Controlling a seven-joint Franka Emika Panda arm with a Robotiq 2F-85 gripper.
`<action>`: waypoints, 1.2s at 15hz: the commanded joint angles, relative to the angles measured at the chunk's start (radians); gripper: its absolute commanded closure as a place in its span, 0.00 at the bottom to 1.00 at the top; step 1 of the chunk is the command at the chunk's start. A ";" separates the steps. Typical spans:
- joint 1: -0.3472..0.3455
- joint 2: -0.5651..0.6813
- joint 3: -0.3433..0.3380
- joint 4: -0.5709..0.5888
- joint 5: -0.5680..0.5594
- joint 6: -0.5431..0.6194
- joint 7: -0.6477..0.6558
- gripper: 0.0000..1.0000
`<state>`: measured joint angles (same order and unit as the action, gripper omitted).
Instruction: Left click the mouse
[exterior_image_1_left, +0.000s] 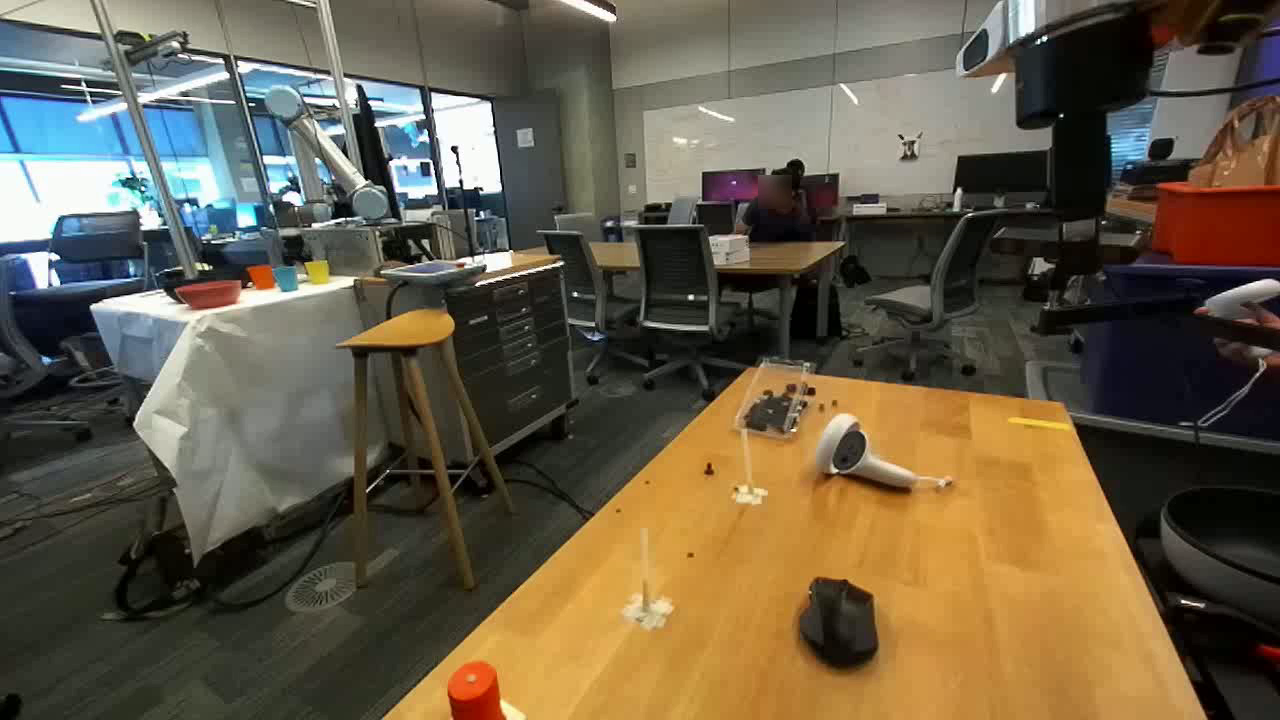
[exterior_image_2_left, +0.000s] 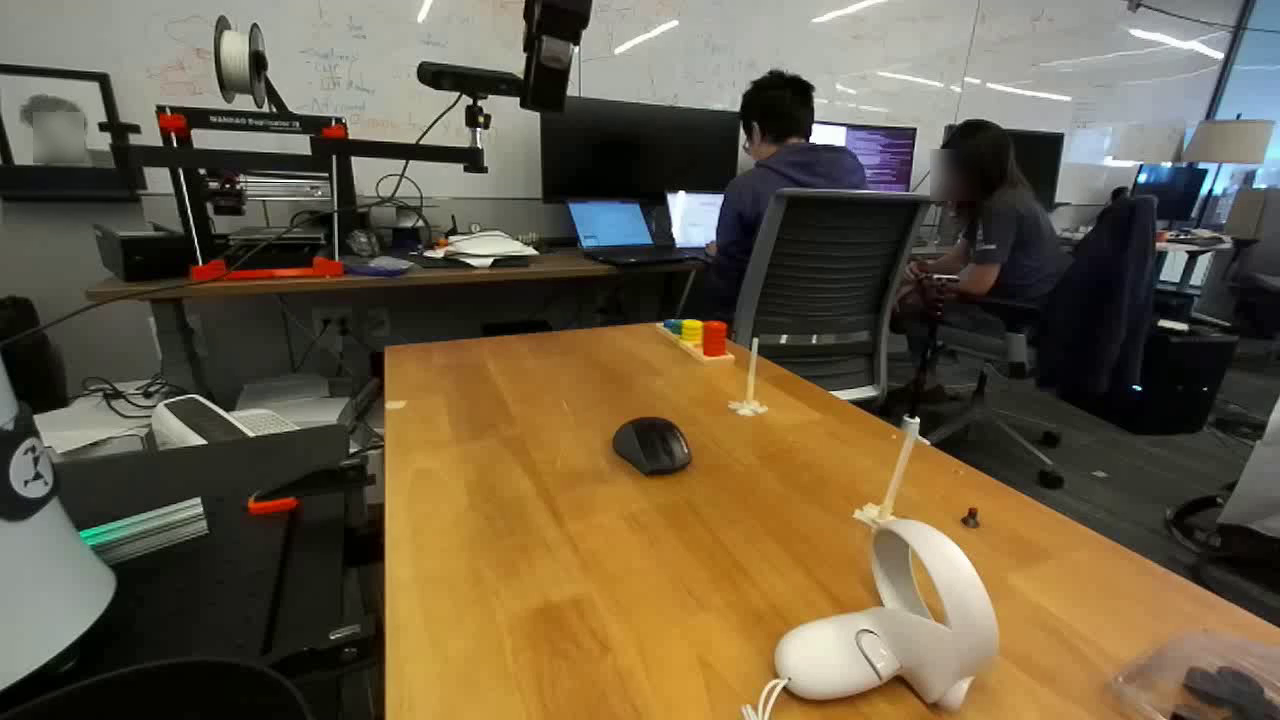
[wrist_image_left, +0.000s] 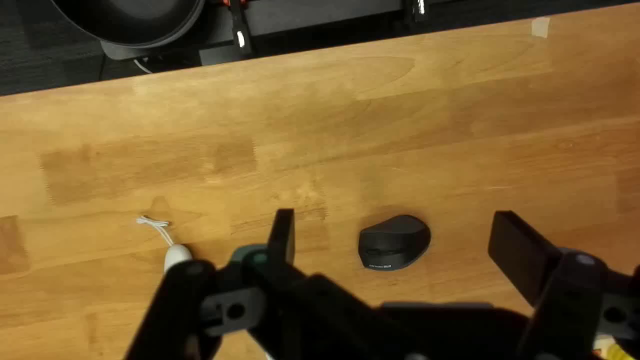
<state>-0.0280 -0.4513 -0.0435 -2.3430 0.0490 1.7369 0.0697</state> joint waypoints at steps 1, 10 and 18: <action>-0.007 0.001 0.006 0.004 0.002 -0.001 -0.003 0.00; -0.008 -0.001 0.021 0.007 -0.032 0.117 -0.001 0.00; 0.013 0.130 0.073 0.007 -0.044 0.533 0.034 0.30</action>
<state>-0.0253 -0.3825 0.0117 -2.3408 0.0072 2.1669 0.0736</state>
